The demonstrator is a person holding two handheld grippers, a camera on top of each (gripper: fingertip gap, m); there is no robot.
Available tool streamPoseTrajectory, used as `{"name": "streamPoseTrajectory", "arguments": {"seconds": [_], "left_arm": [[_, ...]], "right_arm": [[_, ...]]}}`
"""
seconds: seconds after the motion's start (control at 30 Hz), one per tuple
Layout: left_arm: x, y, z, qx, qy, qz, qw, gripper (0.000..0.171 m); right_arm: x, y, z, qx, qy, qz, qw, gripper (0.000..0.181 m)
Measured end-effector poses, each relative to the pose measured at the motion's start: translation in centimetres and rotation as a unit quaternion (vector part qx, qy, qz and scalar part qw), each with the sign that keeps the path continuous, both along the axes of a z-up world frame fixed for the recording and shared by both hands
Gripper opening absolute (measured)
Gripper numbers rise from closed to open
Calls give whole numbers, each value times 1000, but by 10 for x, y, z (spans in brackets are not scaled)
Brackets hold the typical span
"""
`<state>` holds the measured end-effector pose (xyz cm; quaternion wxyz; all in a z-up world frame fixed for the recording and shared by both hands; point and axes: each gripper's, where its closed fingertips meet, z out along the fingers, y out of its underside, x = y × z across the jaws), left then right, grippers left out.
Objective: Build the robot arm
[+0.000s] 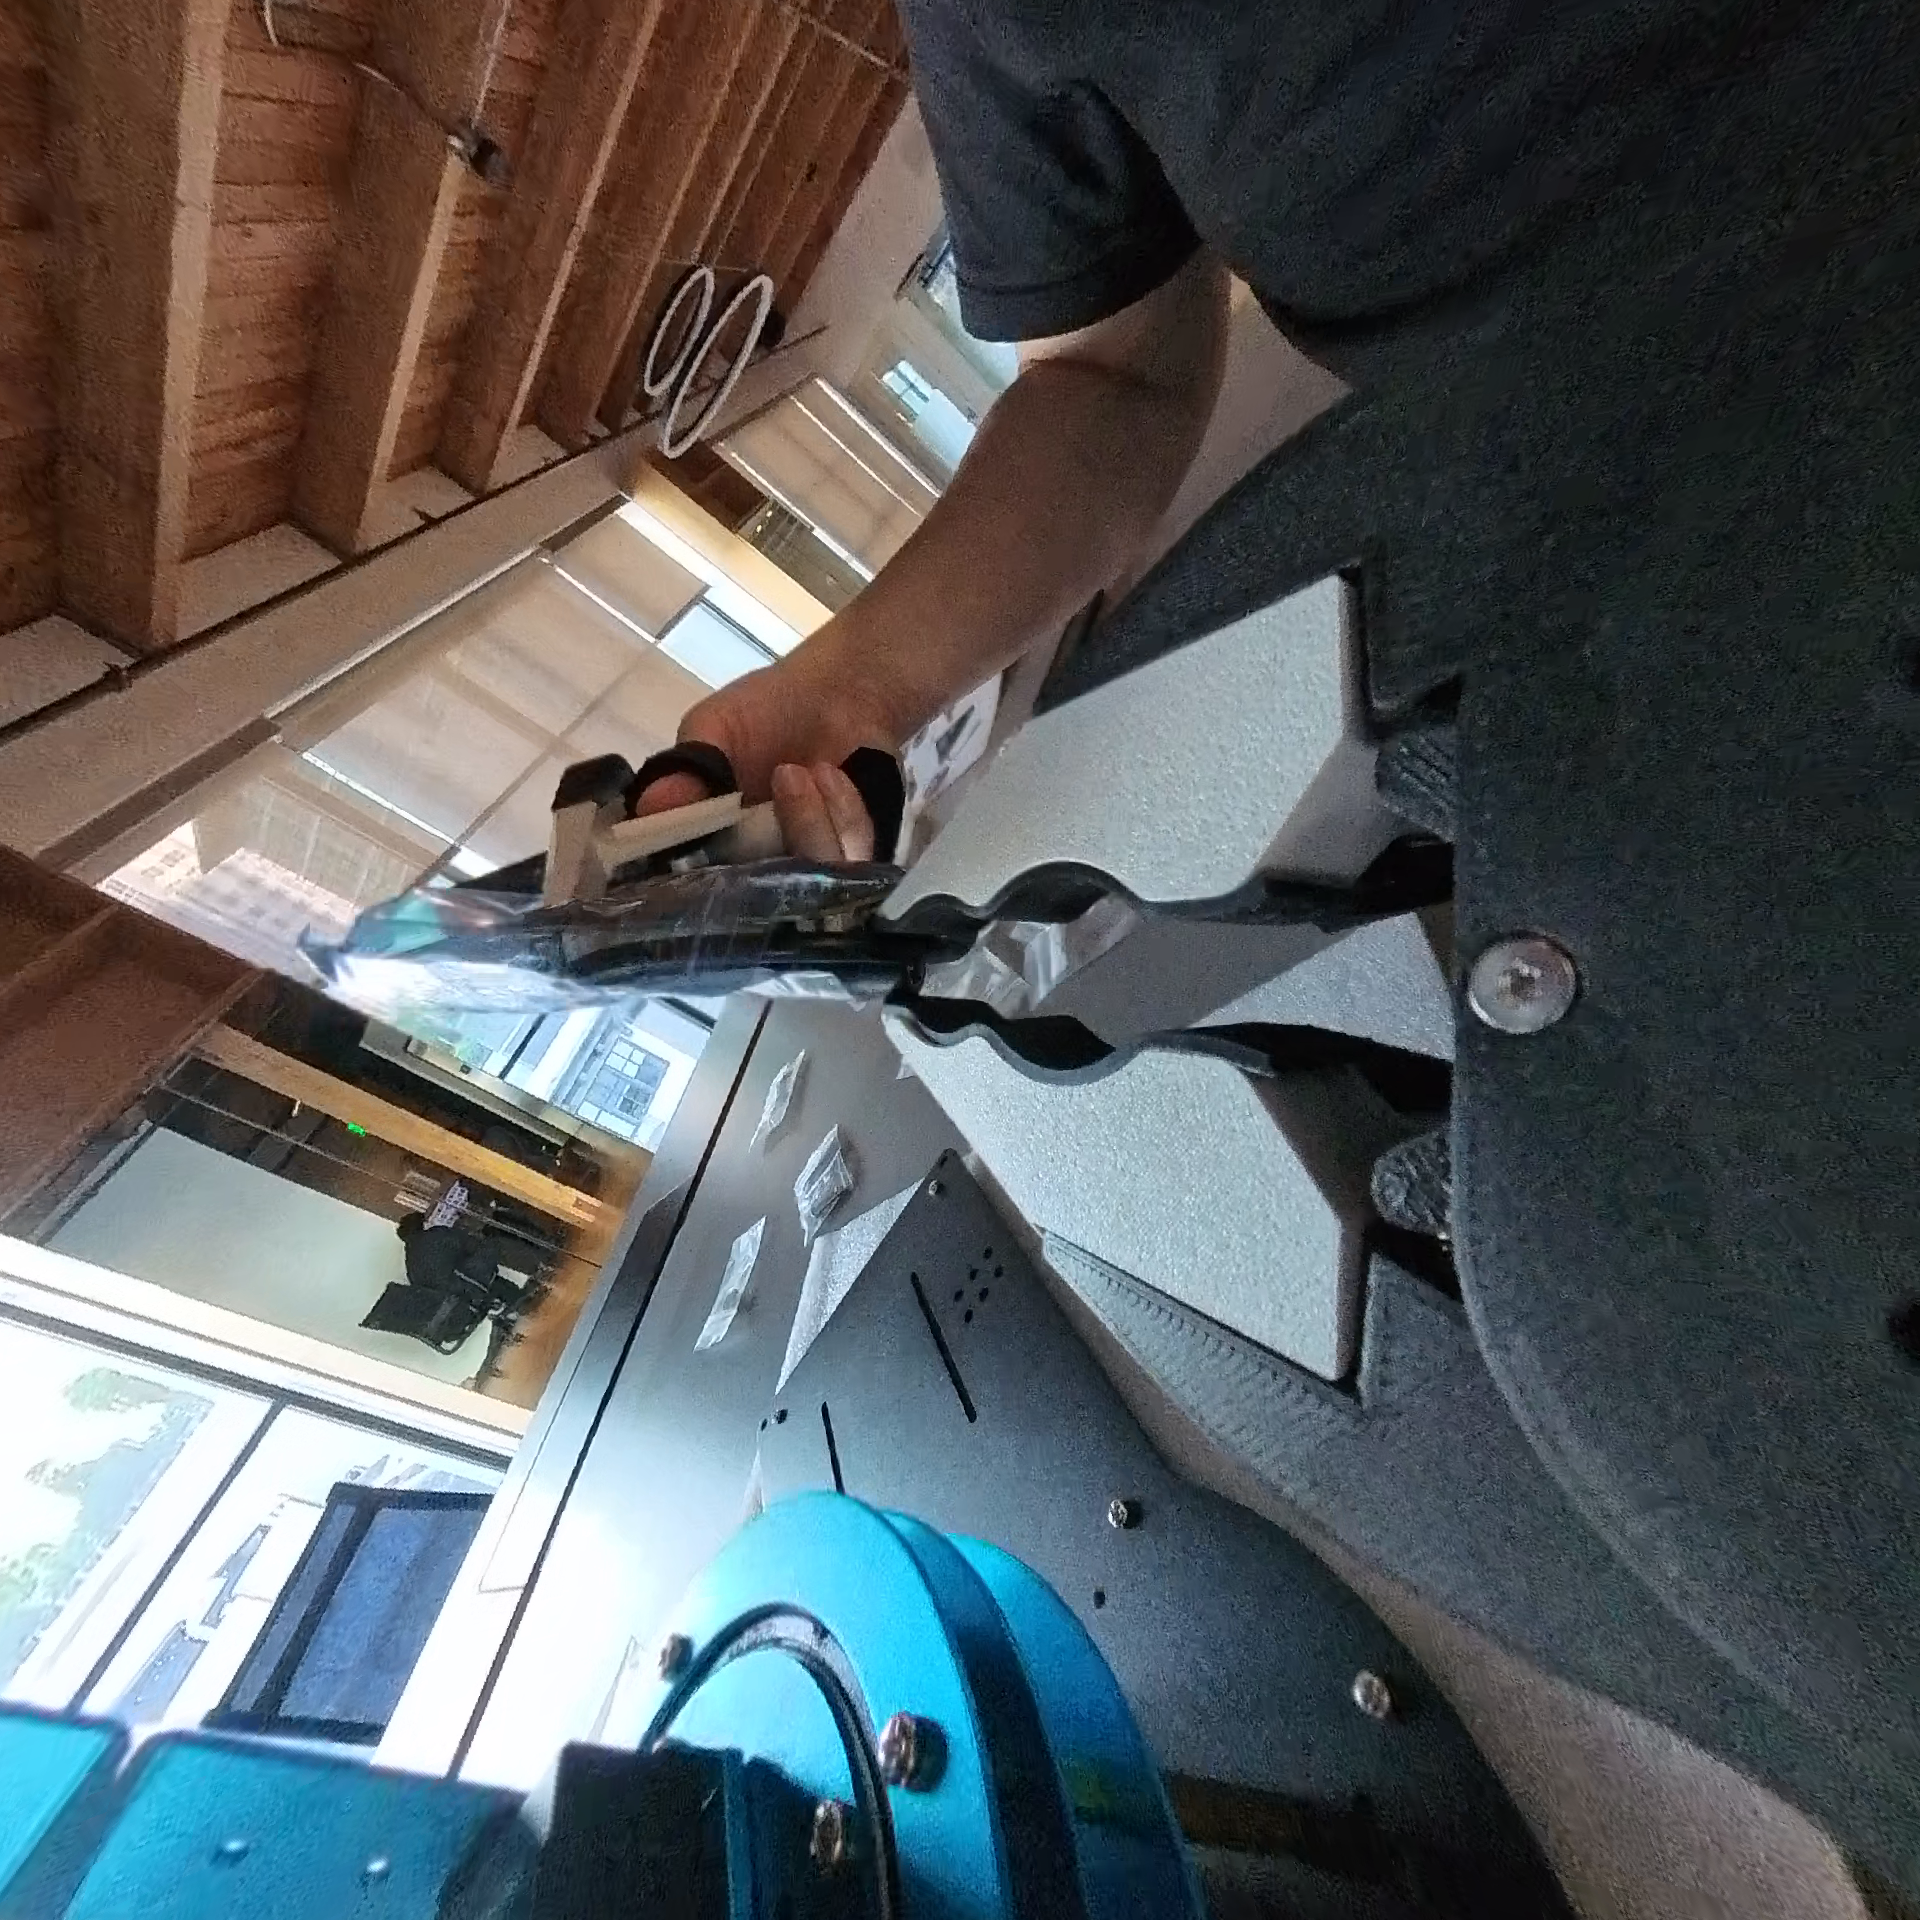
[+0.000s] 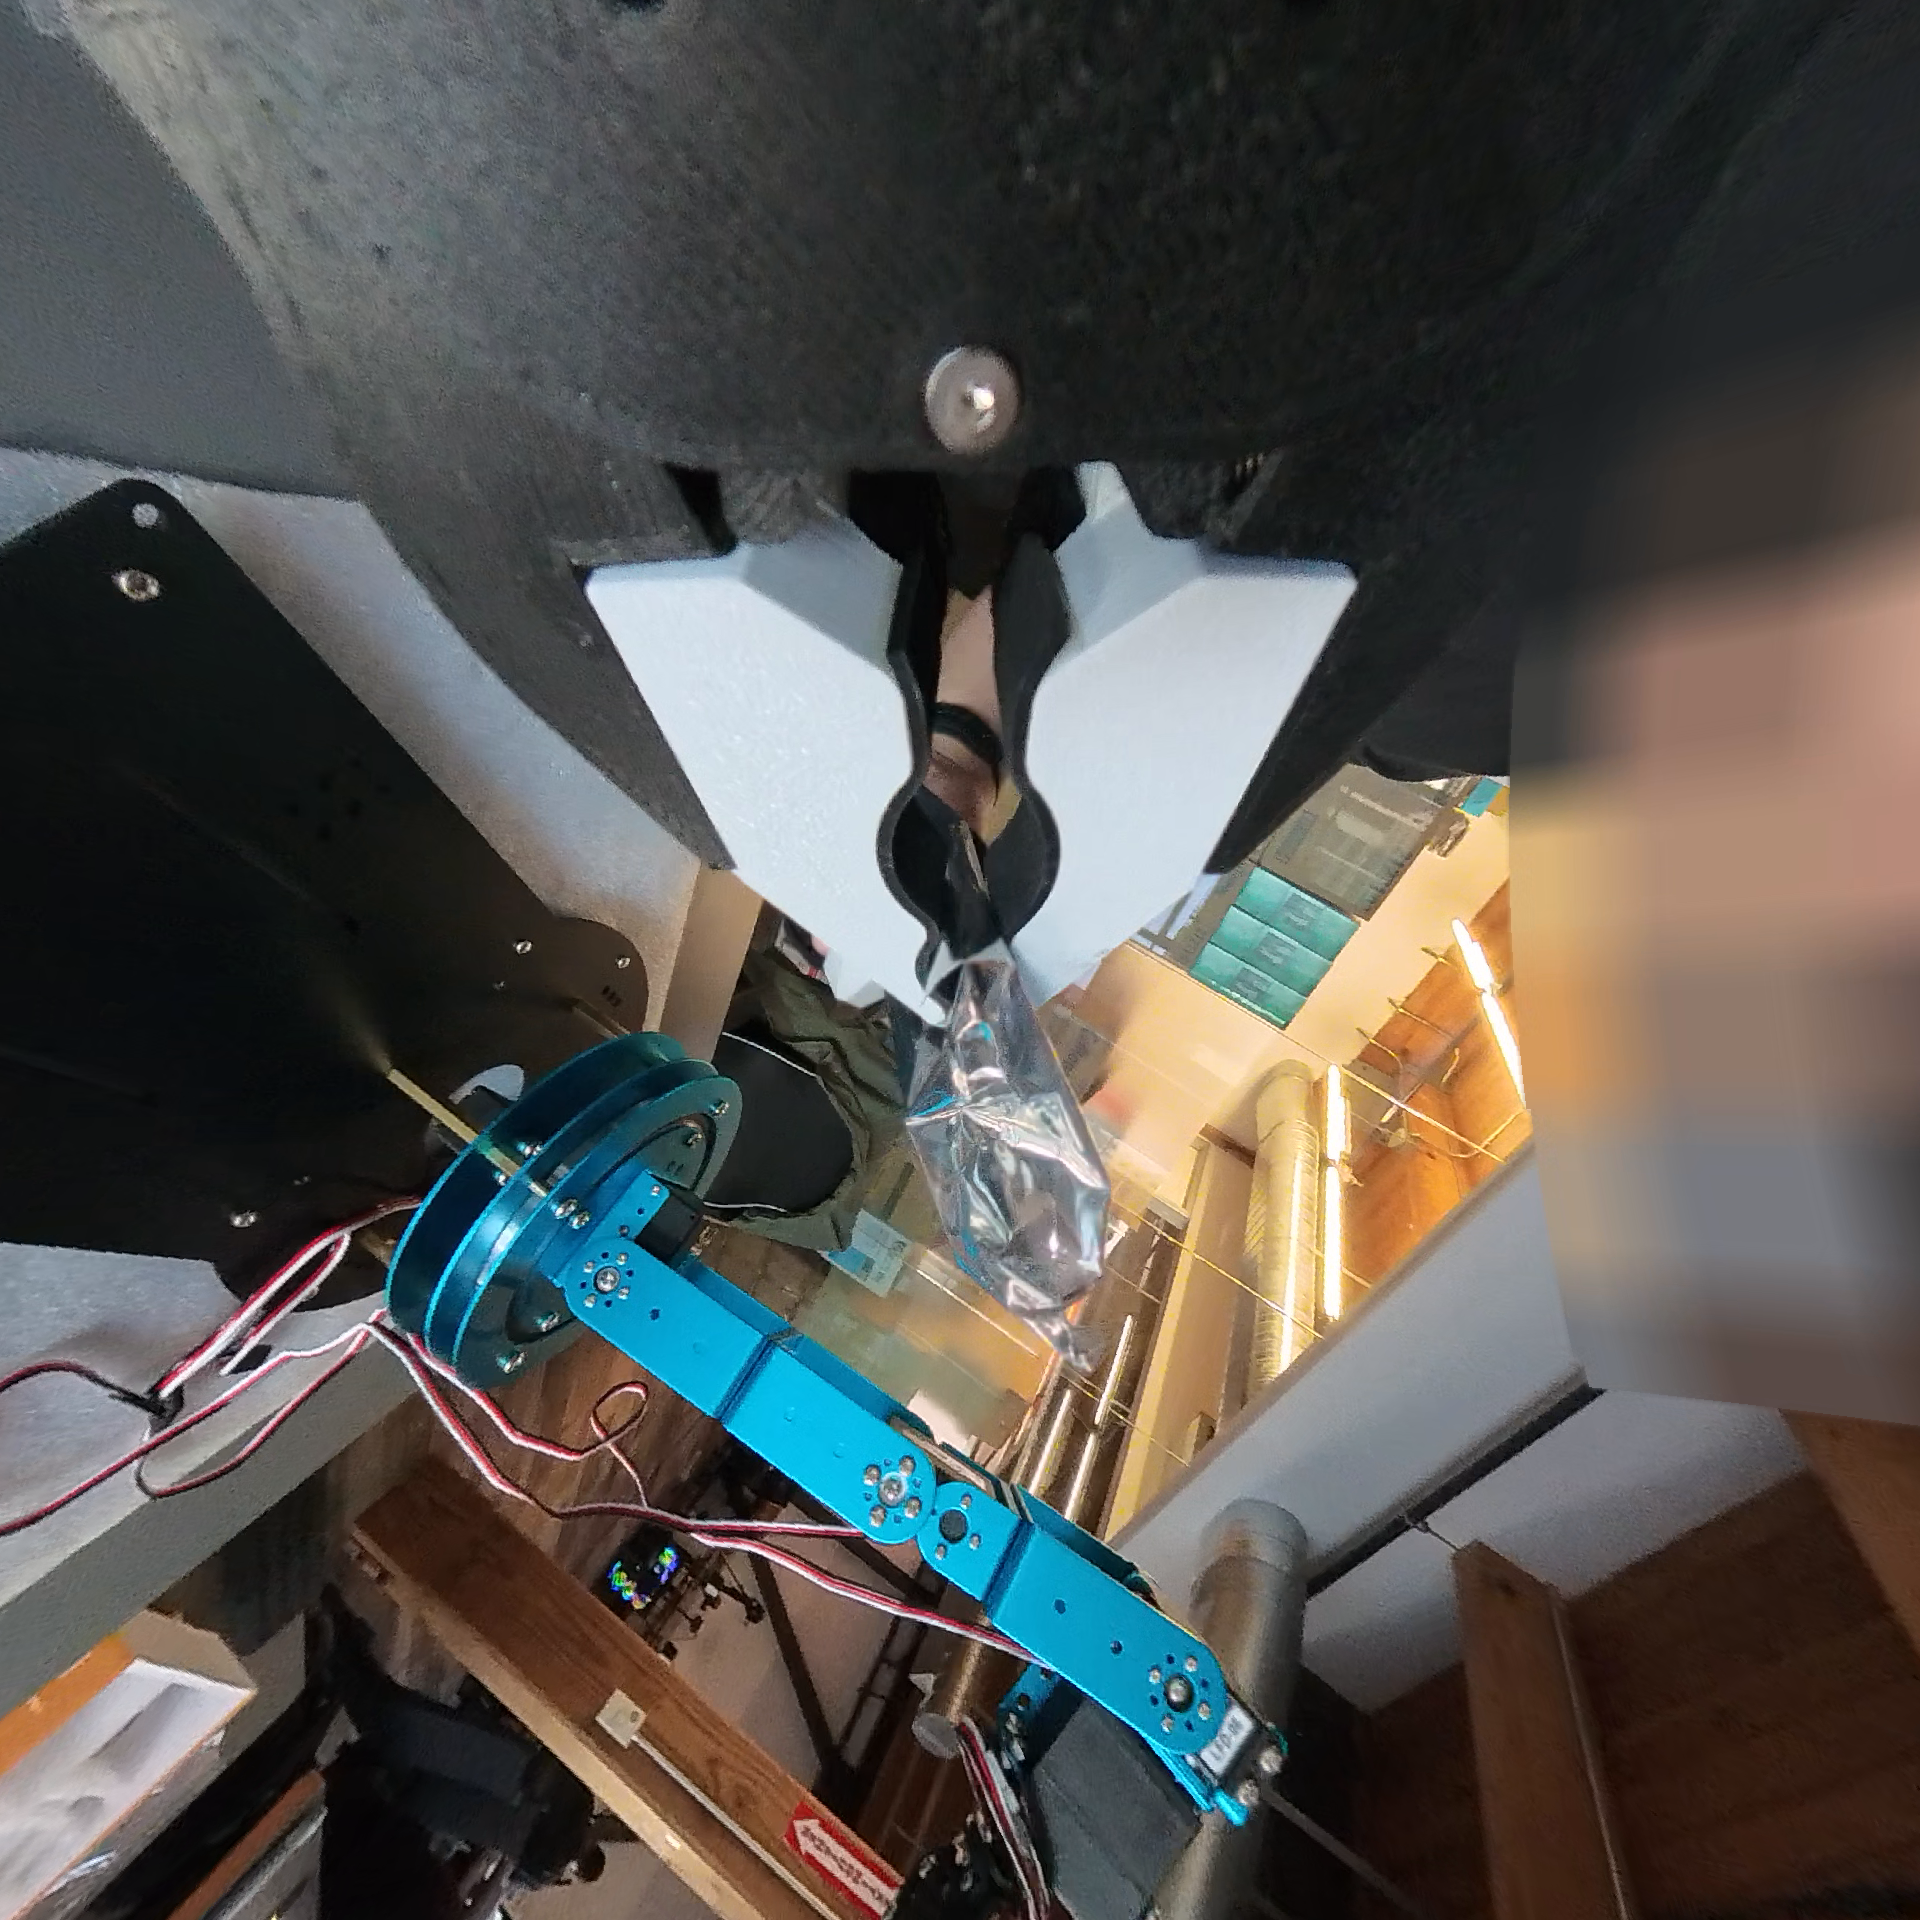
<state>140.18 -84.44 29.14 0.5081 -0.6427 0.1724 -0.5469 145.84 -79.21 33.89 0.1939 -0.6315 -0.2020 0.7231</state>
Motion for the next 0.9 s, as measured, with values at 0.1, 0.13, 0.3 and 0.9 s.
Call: {"name": "streamPoseTrajectory", "arguments": {"seconds": [0.1, 0.13, 0.3, 0.9], "left_arm": [[-3, 1, -2, 1, 17, 4, 1000, 9], [-2, 1, -2, 3, 17, 6, 1000, 9], [-7, 6, 2, -13, -26, 29, 999, 9], [-9, 5, 0, -22, -70, 55, 996, 9]], "right_arm": [[-1, 2, -6, 4, -16, -8, 1000, 0], [-2, 3, -6, 3, -12, -12, 1000, 0], [-10, 0, -12, 58, -49, -36, 996, 17], [-27, -57, -56, 89, -161, 106, 977, 0]]}}
